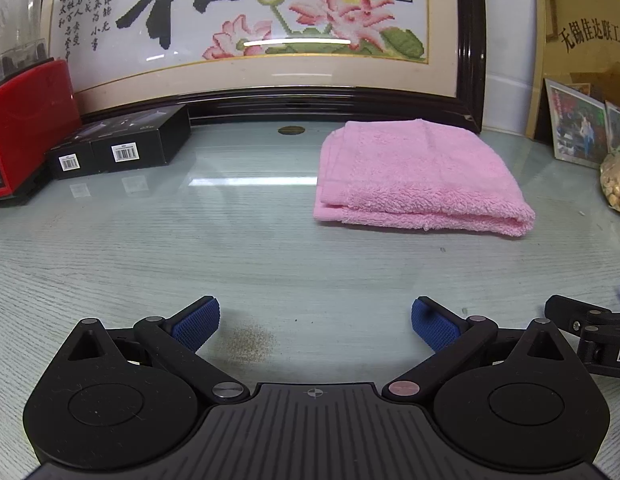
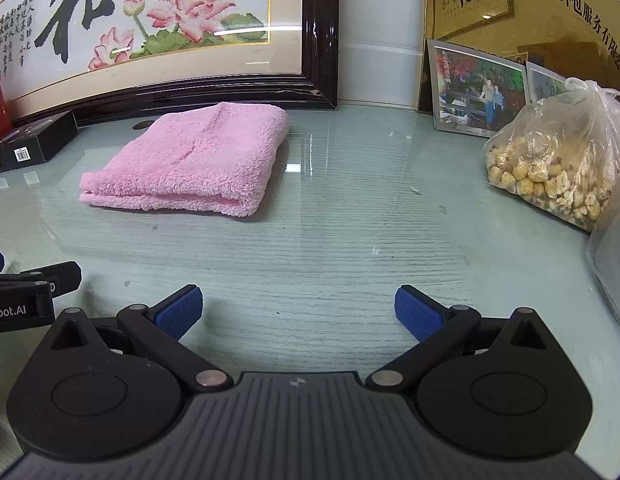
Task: Fold towel
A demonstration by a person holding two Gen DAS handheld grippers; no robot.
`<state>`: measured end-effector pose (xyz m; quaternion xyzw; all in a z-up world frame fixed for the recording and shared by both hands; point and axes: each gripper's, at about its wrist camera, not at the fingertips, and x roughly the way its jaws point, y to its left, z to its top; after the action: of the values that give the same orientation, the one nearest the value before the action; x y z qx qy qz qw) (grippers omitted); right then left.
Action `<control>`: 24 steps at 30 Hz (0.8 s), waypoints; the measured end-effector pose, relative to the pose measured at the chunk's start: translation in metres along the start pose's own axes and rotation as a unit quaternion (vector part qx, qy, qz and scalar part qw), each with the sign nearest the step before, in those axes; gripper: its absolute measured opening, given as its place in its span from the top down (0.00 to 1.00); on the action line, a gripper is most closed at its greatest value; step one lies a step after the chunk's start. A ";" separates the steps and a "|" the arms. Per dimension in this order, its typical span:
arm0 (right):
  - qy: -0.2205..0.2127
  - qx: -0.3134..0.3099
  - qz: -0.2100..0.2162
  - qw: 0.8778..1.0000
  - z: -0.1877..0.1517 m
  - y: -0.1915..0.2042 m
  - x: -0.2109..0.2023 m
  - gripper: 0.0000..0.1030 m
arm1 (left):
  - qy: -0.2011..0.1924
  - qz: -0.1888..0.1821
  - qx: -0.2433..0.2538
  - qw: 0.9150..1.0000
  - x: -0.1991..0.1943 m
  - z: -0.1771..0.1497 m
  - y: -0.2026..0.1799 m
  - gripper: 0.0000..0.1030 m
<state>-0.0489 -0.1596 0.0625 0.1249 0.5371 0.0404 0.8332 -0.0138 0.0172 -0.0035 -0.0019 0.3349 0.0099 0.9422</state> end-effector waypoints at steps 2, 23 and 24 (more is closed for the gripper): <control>0.000 0.000 0.000 1.000 0.000 0.000 0.000 0.00 | 0.000 0.000 0.000 1.000 0.000 0.000 0.000 0.00; 0.000 0.002 -0.002 1.000 -0.001 0.002 -0.001 0.00 | 0.000 -0.003 0.002 1.000 0.000 0.000 0.000 0.00; 0.000 0.002 -0.002 1.000 -0.001 0.002 -0.001 0.00 | 0.000 -0.003 0.003 1.000 0.000 0.000 0.000 0.00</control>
<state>-0.0502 -0.1579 0.0637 0.1251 0.5373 0.0379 0.8332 -0.0140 0.0175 -0.0034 -0.0003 0.3349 0.0057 0.9422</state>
